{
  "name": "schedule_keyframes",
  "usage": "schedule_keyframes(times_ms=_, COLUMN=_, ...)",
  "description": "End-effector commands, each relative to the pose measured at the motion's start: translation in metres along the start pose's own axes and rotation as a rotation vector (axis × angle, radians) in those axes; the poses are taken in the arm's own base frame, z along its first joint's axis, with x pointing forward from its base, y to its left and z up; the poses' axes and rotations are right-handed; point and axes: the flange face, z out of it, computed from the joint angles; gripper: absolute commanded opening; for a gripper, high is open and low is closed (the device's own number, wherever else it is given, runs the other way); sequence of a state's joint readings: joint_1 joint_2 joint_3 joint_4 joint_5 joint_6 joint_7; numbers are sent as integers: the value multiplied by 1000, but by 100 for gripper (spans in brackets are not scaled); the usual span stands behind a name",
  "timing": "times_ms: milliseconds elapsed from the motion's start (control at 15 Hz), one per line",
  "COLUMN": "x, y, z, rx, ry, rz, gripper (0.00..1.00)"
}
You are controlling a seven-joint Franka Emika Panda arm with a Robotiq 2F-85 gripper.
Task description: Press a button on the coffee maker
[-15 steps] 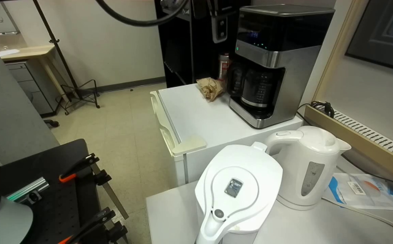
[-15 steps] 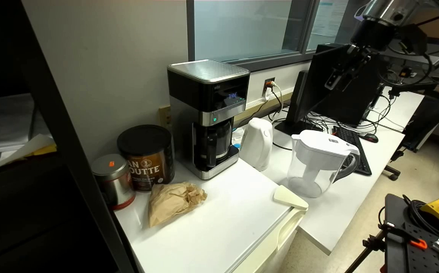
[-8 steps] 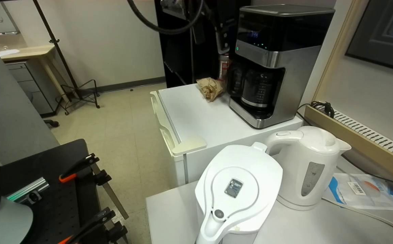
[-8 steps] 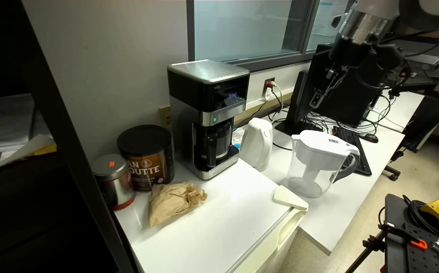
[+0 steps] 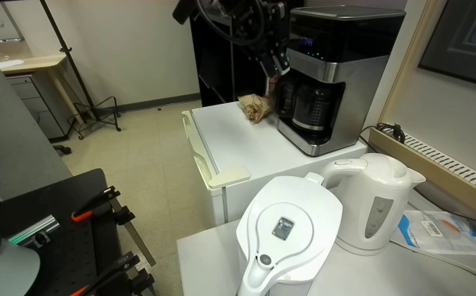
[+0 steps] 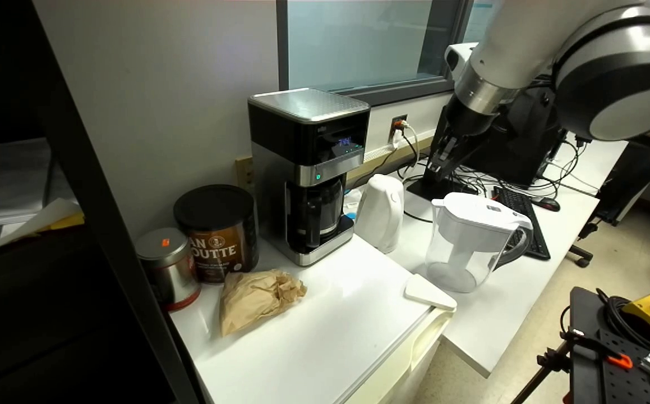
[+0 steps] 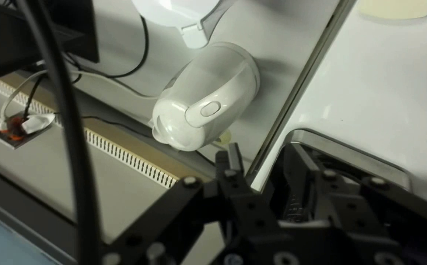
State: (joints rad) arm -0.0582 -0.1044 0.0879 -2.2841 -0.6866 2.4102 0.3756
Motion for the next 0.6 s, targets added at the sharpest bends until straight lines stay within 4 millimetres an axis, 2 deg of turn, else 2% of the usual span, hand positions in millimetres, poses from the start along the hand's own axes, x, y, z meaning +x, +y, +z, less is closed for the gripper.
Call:
schedule_keyframes(times_ms=0, x=22, y=-21, z=10, rx=-128, ry=99, rz=-37, gripper=6)
schedule_keyframes(times_ms=67, x=27, y=-27, z=13, rx=-159, ry=126, rz=-42, gripper=1)
schedule_keyframes(times_ms=133, x=32, y=-31, z=15, rx=-188, ry=154, rz=-38, gripper=0)
schedule_keyframes(times_ms=533, x=63, y=-61, z=32, rx=-249, ry=244, rz=-8, gripper=1)
